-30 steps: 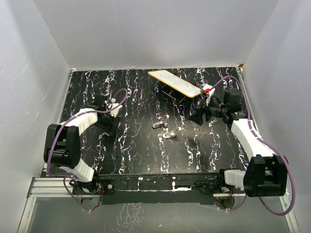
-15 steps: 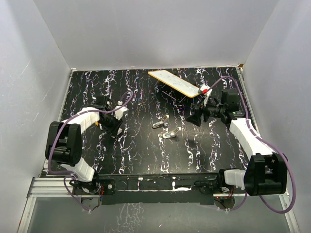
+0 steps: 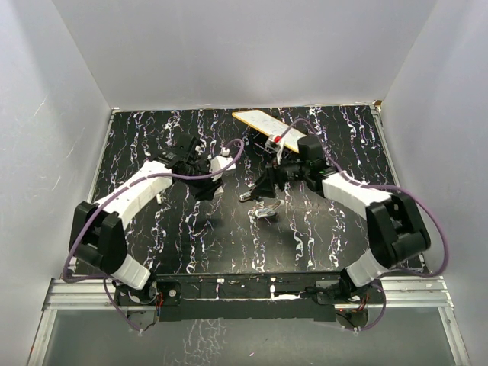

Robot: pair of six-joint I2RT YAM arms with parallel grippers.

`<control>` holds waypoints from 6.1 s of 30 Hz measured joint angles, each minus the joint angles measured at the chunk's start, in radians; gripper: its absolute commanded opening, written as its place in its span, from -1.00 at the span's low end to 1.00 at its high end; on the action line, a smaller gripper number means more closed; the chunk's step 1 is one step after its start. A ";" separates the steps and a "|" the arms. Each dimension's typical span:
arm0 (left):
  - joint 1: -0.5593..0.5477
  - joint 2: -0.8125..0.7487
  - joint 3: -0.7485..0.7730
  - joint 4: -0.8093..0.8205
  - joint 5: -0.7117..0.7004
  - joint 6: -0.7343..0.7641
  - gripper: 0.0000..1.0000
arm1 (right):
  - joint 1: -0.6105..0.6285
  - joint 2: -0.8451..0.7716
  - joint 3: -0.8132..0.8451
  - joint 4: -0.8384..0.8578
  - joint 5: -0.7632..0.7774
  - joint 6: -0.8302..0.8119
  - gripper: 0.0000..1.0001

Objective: Load the staples into the stapler

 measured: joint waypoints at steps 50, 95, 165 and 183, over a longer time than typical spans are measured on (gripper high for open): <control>0.078 -0.056 -0.335 0.247 -0.269 -0.235 0.28 | 0.057 0.222 0.190 0.014 -0.012 0.138 0.23; 0.167 -0.219 -0.496 0.388 -0.023 -0.154 -0.44 | 0.321 0.778 0.509 0.256 0.016 0.609 -0.04; 0.163 -0.106 -0.467 0.355 -0.043 -0.050 -0.35 | 0.289 0.781 0.547 0.097 0.129 0.455 -0.84; 0.161 -0.139 -0.480 0.306 -0.082 -0.011 -0.13 | 0.252 0.733 0.520 0.023 0.163 0.344 -0.77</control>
